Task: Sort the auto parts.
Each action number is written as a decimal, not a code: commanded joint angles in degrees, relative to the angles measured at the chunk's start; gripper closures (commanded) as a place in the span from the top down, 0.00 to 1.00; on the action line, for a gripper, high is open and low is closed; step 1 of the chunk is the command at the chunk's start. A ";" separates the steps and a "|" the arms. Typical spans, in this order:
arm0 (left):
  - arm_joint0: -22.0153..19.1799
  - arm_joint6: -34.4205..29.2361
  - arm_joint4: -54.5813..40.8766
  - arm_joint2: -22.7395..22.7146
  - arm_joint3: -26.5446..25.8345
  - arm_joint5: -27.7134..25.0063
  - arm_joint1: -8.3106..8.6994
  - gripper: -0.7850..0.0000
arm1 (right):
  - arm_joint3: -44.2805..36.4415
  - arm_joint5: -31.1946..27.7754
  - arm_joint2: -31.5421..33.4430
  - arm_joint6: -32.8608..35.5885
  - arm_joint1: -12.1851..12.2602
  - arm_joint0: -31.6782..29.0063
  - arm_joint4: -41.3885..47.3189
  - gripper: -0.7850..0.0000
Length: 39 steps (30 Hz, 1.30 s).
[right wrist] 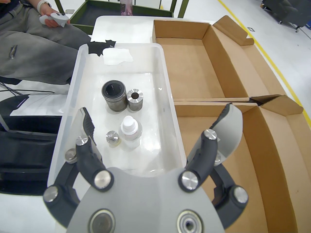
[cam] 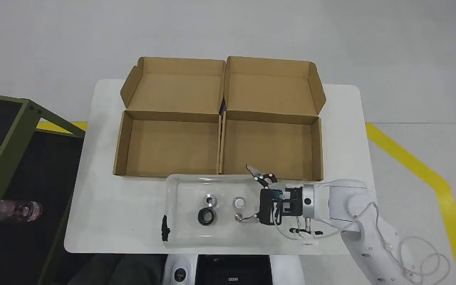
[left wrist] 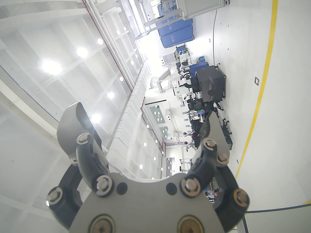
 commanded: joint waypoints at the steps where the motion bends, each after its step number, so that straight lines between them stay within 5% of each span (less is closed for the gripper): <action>1: 0.00 0.00 0.00 0.00 0.00 0.00 0.00 1.00 | 0.29 0.00 -0.84 1.51 0.37 0.54 0.59 1.00; 20: 0.00 0.00 0.00 0.00 0.00 0.00 0.00 1.00 | 1.04 3.05 -7.29 13.65 0.95 2.44 1.58 1.00; 24: 0.00 0.00 0.00 0.00 0.00 0.00 0.00 1.00 | 1.98 4.14 -7.94 14.07 0.97 2.95 1.93 0.94; 26: 0.00 0.00 0.00 0.00 0.00 0.00 0.00 1.00 | 2.70 4.41 -8.12 14.07 1.01 3.17 2.14 0.77; 30: 0.00 0.00 0.00 0.00 0.00 0.00 0.00 1.00 | 4.87 4.73 -8.64 13.35 1.02 3.74 3.15 0.64; 32: 0.00 0.00 0.00 0.00 0.00 0.00 0.00 1.00 | 5.60 5.00 -8.90 13.11 1.01 4.19 3.13 0.49; 39: 0.00 0.00 0.00 0.00 0.00 0.00 0.00 1.00 | 6.99 5.94 -9.97 12.51 1.00 5.07 2.66 0.41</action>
